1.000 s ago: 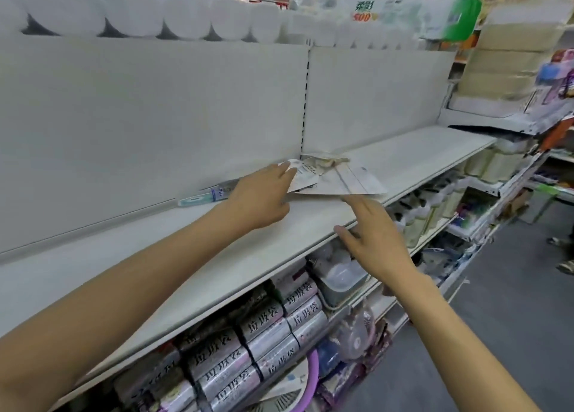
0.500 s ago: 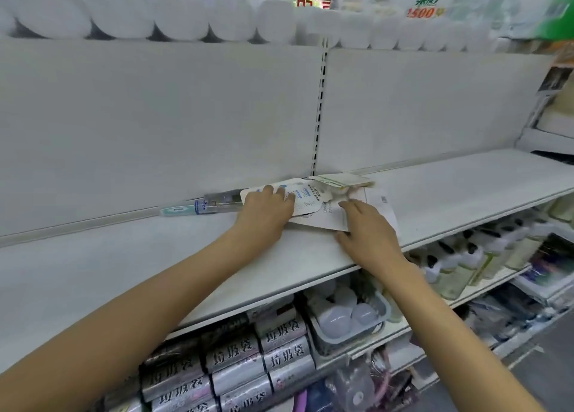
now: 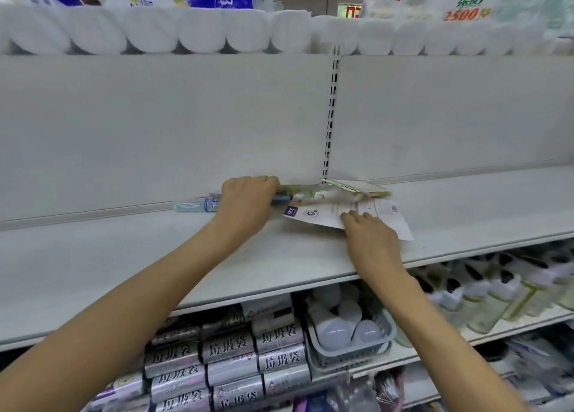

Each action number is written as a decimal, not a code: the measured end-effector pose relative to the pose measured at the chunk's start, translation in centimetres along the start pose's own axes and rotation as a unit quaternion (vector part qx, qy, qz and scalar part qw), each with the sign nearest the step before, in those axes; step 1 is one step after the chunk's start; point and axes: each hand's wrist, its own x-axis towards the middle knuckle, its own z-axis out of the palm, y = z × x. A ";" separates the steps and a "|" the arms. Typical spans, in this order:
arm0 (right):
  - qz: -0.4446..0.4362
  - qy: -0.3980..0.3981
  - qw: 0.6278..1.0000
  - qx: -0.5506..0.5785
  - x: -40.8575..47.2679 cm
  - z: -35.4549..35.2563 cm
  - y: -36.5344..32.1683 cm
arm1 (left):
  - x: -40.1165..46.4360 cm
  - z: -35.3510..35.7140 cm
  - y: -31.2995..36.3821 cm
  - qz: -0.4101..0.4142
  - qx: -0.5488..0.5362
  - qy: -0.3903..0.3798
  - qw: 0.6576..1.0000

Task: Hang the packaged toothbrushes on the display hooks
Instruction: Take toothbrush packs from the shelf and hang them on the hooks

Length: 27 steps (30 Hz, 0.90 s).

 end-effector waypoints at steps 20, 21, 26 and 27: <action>0.055 0.190 0.786 0.586 0.0 -3.6 -4.4 | -7.7 -5.3 -9.8 -0.287 -0.506 0.184 0.792; 0.052 0.191 0.774 0.602 0.1 -3.9 -5.0 | -8.5 -5.4 -10.4 -0.291 -0.509 0.185 0.788; 0.027 0.182 0.726 0.662 0.5 -5.9 -9.0 | -13.5 -6.6 -13.9 -0.328 -0.524 0.197 0.761; 0.014 0.177 0.722 0.668 0.5 -6.3 -10.0 | -14.4 -6.9 -14.6 -0.334 -0.527 0.202 0.755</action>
